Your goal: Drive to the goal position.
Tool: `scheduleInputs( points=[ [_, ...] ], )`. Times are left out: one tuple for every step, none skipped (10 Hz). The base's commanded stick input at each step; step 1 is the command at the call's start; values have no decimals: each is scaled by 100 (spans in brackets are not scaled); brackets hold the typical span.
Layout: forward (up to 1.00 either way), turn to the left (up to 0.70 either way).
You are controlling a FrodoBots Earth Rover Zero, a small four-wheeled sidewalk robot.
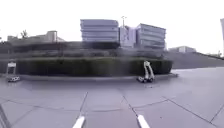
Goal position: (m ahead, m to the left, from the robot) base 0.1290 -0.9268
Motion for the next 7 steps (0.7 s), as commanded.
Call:
scheduleInputs(
  points=[
    [0,0],
    [0,0],
    [0,0],
    [0,0],
    [0,0],
    [0,0],
    [0,0]
  ],
)
